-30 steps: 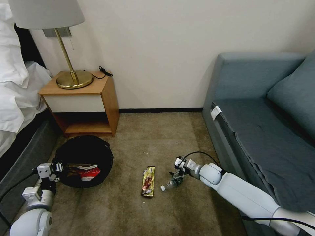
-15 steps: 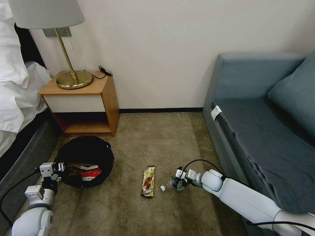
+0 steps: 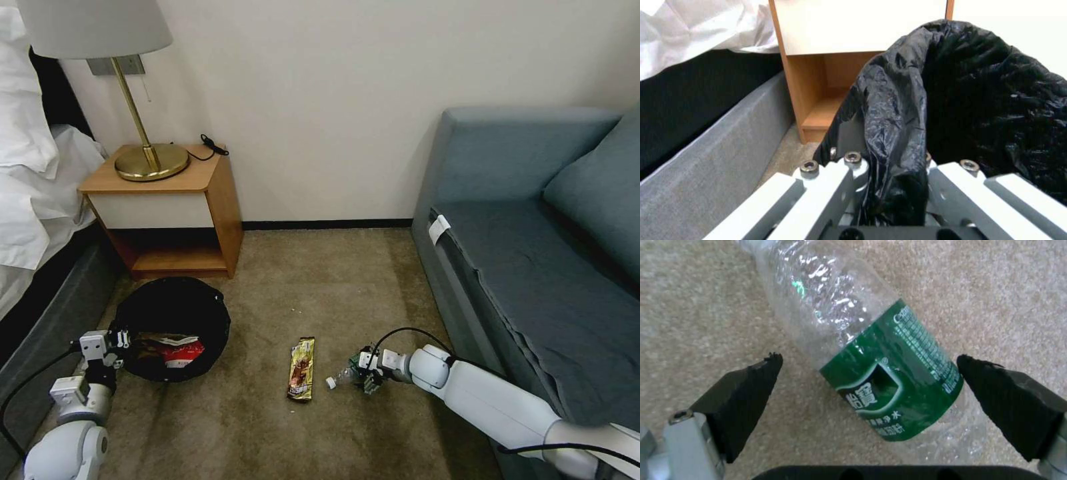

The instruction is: Pick up the trash bin, then pick up the garbage on the floor and place it into the trash bin.

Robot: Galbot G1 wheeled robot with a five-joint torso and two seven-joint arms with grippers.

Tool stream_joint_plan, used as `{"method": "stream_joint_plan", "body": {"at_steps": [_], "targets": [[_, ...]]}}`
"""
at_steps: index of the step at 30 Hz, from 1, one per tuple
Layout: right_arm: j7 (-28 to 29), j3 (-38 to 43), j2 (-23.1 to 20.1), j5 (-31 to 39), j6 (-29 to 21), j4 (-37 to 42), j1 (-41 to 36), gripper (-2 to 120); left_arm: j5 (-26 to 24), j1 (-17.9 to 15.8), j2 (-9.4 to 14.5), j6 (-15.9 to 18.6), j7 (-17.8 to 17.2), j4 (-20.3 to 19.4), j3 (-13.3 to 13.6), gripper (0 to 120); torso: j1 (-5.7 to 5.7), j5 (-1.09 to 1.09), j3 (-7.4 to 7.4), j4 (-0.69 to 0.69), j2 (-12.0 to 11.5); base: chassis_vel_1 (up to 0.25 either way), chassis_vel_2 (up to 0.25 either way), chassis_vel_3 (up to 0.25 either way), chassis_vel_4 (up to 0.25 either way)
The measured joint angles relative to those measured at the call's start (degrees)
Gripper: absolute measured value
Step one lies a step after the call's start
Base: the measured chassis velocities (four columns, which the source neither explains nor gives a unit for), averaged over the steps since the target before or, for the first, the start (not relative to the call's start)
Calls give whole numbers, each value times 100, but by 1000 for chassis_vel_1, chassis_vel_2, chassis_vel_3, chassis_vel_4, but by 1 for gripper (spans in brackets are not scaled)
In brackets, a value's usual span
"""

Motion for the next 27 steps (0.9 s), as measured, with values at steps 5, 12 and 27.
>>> {"method": "stream_joint_plan", "body": {"at_steps": [5,12,27], "targets": [[-30,-4,128,-46,58,-212,38,99,-7,-5,-6,-10,0,20,-7,4,0,0,0,0,0,0,0,0,0],[-31,17,249,-62,82,-312,35,79,-20,-25,4,-14,0,41,-12,4,0,0,0,0,0,0,0,0,0],[6,204,493,-58,147,-400,-16,29,-70,51,112,-25,2,-14,-86,4,0,0,0,1,0,0,0,0,0]]}}
